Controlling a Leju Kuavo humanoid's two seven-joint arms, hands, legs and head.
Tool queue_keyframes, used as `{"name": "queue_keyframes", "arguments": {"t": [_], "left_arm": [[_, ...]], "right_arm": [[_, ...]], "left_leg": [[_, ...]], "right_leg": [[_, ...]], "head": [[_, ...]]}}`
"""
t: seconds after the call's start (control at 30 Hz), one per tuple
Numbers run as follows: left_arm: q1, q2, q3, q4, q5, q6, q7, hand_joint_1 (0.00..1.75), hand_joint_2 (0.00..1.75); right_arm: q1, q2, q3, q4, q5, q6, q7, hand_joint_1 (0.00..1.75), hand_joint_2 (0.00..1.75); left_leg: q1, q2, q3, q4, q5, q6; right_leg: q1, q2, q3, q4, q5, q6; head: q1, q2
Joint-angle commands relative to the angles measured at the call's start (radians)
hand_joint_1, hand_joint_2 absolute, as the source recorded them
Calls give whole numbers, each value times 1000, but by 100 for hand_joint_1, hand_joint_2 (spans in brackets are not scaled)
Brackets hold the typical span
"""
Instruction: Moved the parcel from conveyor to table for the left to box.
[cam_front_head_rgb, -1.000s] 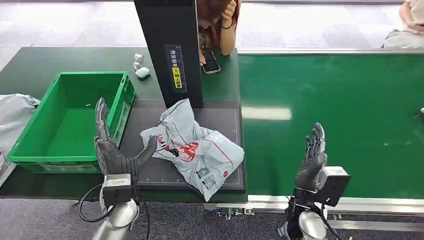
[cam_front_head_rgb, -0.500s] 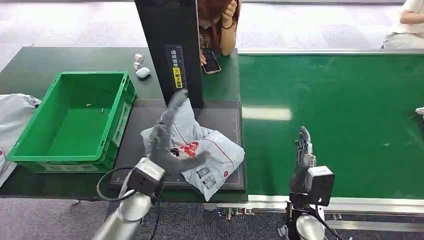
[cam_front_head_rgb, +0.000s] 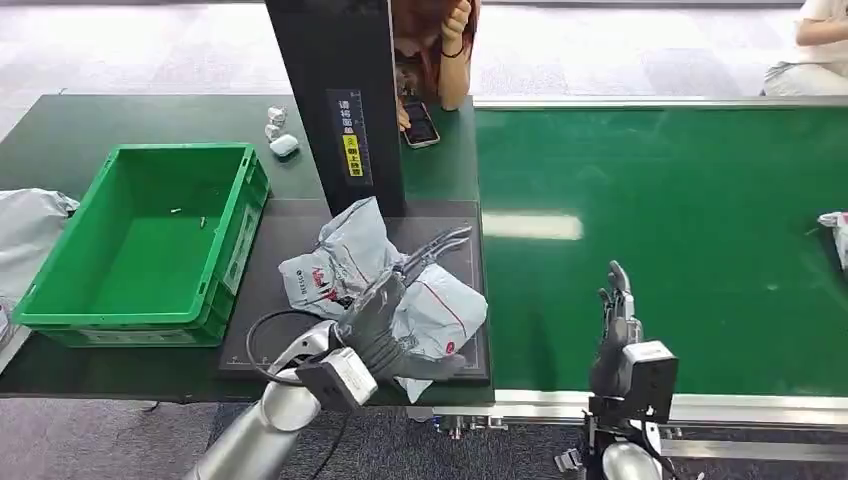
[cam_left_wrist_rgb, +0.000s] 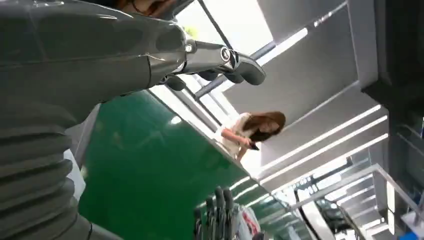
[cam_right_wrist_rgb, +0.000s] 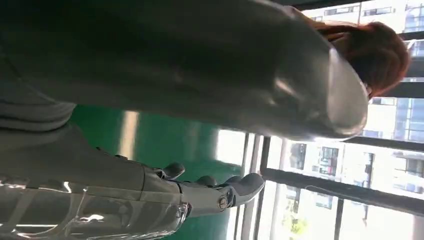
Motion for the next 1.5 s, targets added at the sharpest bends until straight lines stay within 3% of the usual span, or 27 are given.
{"name": "queue_keyframes", "arguments": {"t": [0.03,0.3,0.43,1.17,1.5], "left_arm": [[-141,5,-145,254,-293,149,170,0,175],[-211,-28,-186,515,-642,200,449,0,175],[-208,-31,-168,555,-698,215,501,0,175],[-205,-31,-160,550,-707,211,514,0,175],[-189,-35,-129,687,-805,42,585,2,175]], "right_arm": [[52,9,-68,-37,20,1,7,0,0],[57,49,-102,-31,56,32,4,0,0],[51,54,-103,-26,63,37,5,0,0],[49,55,-105,-25,64,38,6,0,0],[-10,51,-91,46,67,43,9,0,0]], "left_leg": [[1,-5,6,-2,0,-1],[0,-3,6,-2,0,-1],[0,0,5,-2,-1,-1],[0,0,3,-1,0,-1],[0,4,8,-3,-1,-1]], "right_leg": [[1,-6,8,-2,-2,-1],[1,-3,7,-2,-1,-1],[1,-1,6,-2,-1,-1],[1,0,4,-1,0,-1],[1,3,8,-4,1,-1]], "head": [[0,0],[-1,0],[0,0],[0,0],[0,0]]}}
